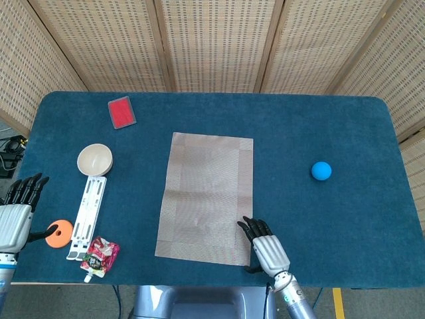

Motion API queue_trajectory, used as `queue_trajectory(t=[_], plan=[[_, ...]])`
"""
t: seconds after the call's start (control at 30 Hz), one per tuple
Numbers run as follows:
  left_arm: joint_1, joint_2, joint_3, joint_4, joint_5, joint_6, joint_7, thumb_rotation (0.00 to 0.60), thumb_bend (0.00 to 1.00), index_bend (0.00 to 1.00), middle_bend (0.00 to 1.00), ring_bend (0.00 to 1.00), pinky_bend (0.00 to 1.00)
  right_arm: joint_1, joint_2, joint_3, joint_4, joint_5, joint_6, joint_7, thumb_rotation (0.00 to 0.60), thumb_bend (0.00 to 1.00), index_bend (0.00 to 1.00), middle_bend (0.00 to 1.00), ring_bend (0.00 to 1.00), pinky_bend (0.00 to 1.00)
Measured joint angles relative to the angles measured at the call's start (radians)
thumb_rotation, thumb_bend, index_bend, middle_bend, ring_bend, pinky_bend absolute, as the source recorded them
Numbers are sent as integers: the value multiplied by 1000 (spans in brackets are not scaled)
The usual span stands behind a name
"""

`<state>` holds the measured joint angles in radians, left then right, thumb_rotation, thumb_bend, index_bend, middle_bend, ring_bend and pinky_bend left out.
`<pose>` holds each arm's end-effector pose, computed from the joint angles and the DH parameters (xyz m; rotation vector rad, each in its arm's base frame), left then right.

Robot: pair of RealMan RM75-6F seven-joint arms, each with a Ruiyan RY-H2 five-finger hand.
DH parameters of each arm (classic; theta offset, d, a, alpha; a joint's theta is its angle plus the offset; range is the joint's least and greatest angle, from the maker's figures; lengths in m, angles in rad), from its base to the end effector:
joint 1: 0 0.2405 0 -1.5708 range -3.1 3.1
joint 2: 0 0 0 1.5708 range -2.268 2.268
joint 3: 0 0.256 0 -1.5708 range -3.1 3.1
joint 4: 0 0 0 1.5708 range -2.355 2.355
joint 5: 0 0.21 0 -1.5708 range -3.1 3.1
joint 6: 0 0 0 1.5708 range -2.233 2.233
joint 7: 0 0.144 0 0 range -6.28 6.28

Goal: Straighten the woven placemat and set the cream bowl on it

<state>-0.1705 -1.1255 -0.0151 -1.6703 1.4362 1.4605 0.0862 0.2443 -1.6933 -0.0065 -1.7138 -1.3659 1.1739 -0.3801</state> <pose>-0.2954 0.1982 0.1467 -1.4277 -0.9054 -0.8837 -0.1731 -0.1754 -0.0551 1.7156 -1.3323 1.0024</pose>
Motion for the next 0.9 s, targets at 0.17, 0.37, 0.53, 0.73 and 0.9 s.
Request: queue_trajectory(t=[0.17, 0.37, 0.53, 0.73, 0.9], plan=[[2, -1, -4, 1, 1, -5, 1, 600, 63, 0, 0, 0, 0, -3, -8, 0, 13, 19, 4, 7, 600, 60, 62, 0, 0, 0], [3, -10, -14, 8, -7, -15, 4, 600, 63, 0, 0, 0, 0, -6, -18, -1, 24, 38, 6, 12, 600, 61, 50, 0, 0, 0], [4, -14, -19, 11, -9, -18, 11, 600, 62, 0, 0, 0, 0, -14, -24, -7, 25, 51, 14, 10, 600, 61, 49, 0, 0, 0], [8, -18, -25, 15, -8, -14, 18, 600, 62, 0, 0, 0, 0, -23, -29, -11, 28, 64, 22, 29, 600, 60, 48, 0, 0, 0], [10, -22, -29, 18, -7, -13, 22, 600, 63, 0, 0, 0, 0, -25, -34, -12, 32, 59, 27, 38, 600, 61, 38, 0, 0, 0]])
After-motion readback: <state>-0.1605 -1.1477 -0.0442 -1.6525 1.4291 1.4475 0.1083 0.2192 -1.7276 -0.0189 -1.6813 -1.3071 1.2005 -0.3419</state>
